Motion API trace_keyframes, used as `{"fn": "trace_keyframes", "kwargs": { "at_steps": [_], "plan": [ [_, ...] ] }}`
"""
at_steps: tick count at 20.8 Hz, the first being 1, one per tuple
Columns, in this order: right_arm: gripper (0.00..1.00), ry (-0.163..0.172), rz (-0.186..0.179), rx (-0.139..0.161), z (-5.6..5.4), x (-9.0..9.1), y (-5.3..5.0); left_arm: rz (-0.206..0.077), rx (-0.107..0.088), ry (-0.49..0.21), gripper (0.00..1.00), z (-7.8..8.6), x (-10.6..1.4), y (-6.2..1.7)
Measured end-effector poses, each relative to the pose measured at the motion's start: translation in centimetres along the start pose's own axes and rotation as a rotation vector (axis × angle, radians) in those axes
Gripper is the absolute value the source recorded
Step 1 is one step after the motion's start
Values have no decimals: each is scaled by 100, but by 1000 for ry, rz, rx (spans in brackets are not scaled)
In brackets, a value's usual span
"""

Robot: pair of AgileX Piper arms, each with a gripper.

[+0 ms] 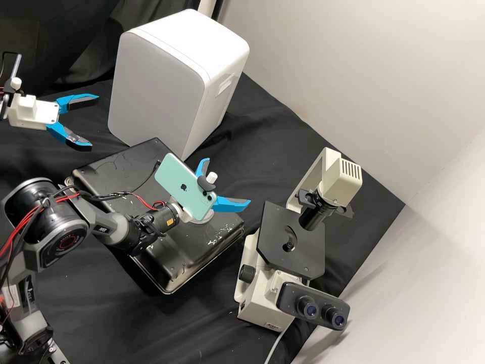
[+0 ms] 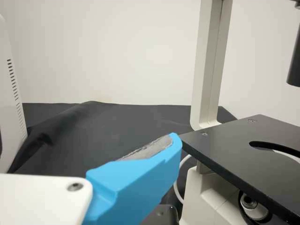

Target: Place the petri dish on the microscope

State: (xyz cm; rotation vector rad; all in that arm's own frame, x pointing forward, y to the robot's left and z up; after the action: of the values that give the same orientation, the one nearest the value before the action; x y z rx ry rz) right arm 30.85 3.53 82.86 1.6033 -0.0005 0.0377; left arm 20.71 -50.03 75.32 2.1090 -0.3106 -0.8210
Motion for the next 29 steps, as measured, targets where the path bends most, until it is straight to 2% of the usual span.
{"fn": "trace_keyframes", "kwargs": {
  "at_steps": [1,3,5,8,10,14,16,20,22,25,29],
  "plan": [
    [100,0,0,0,0,0,0,-3,-7,-3,100,2,1,-4],
    [100,0,0,0,0,0,0,-15,-39,-14,100,7,6,-27],
    [100,0,0,0,0,0,0,-24,-61,-23,100,13,8,-41],
    [100,2,2,0,-2,0,2,-35,-83,-30,100,16,13,-62],
    [100,-1,-1,2,11,-17,-10,-39,-80,-39,100,24,12,-66],
    [100,-28,-25,6,91,-142,-74,-38,-79,-39,100,23,16,-62],
    [100,-21,-22,4,92,-228,-70,-38,-79,-39,100,23,16,-62],
    [100,33,-10,3,66,-380,-85,-38,-79,-39,100,23,16,-62],
    [100,29,-19,2,97,-441,-121,-39,-80,-39,100,22,17,-65],
    [100,5,-43,3,152,-517,-176,-47,-84,-38,100,16,21,-84],
    [100,16,-48,1,170,-588,-207,-42,-80,-41,100,9,38,-72]
  ]
}}
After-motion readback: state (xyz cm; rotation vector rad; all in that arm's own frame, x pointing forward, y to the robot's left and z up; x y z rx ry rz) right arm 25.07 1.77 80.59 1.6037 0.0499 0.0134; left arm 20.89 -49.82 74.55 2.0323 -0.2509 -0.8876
